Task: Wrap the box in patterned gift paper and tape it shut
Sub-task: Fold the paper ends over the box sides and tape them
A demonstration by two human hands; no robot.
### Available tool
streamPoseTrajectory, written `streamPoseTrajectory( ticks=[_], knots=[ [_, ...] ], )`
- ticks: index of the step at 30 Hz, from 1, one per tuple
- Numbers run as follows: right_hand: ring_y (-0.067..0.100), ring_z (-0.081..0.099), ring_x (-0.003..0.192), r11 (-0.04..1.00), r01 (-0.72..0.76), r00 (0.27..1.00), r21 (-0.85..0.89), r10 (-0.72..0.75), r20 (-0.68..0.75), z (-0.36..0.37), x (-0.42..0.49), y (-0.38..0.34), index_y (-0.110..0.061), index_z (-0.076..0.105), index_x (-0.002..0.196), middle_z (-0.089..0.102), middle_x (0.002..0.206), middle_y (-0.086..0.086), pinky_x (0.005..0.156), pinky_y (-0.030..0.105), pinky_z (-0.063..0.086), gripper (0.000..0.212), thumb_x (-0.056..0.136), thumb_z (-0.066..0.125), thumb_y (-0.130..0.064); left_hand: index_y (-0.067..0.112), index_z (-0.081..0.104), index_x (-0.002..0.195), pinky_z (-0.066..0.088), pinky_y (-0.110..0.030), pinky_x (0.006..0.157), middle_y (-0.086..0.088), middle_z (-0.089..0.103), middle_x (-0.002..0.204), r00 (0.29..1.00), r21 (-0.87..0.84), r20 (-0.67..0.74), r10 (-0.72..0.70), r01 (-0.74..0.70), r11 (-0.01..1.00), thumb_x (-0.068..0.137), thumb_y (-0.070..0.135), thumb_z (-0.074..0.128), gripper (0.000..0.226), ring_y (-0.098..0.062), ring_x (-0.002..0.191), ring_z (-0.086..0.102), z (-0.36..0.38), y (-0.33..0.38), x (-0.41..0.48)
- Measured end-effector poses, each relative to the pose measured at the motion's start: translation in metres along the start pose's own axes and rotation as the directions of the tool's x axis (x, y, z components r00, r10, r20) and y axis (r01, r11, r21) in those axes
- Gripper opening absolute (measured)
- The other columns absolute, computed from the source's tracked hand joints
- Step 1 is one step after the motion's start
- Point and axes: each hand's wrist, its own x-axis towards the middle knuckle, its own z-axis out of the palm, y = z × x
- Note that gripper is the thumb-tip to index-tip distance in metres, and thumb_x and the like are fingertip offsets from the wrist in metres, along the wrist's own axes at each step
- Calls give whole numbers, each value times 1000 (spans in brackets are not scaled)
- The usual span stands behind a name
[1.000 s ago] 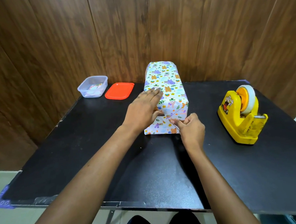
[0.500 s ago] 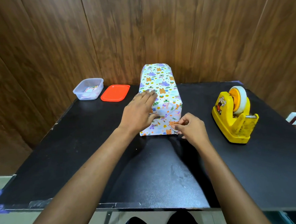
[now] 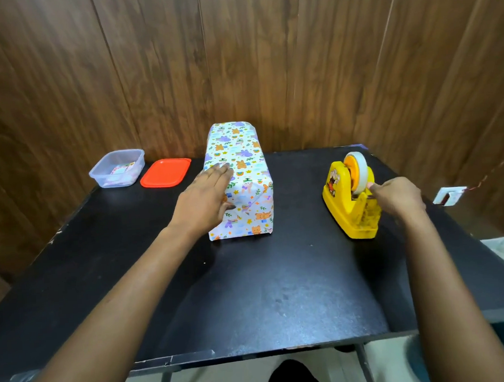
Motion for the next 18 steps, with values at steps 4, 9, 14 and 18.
streamPoseTrajectory(
  ticks=[4, 9, 14, 18],
  knots=[
    [36, 51, 115, 983, -37, 998, 178, 30, 46, 1, 19, 0, -5, 63, 77, 63, 110, 17, 101, 54, 38, 27, 81, 71, -30, 9, 34, 143, 26, -31, 112, -5, 32, 151, 1000, -7, -3, -7, 7, 1000, 84, 25, 67, 70, -21, 141, 27, 0, 1, 0],
    [32, 48, 120, 881, -101, 995, 462, 95, 36, -14, 6, -11, 2, 61, 110, 56, 126, 15, 92, 37, 38, 39, 78, 74, -17, 9, 34, 144, 23, -29, 112, -4, 31, 152, 1000, -19, -7, -6, 6, 1000, 85, 26, 67, 70, -19, 141, 26, -1, 1, 0],
    [24, 57, 97, 788, -193, 980, 585, 122, 160, -2, -12, 11, 1, 65, 108, 65, 106, 13, 76, 27, 35, 26, 85, 66, -10, 13, 29, 146, 21, -27, 112, 0, 27, 154, 1000, -23, -2, -13, 13, 1000, 87, 28, 64, 71, -16, 142, 22, -1, 2, -1],
    [9, 48, 59, 725, -183, 982, 664, 99, 163, 13, -23, 22, -9, 57, 71, 56, 69, 2, 52, 20, 31, 26, 92, 60, -24, 14, 28, 146, 21, -26, 112, 1, 25, 154, 1000, -29, 0, -14, 14, 999, 87, 29, 63, 70, -15, 143, 21, -1, 2, 0]
  ],
)
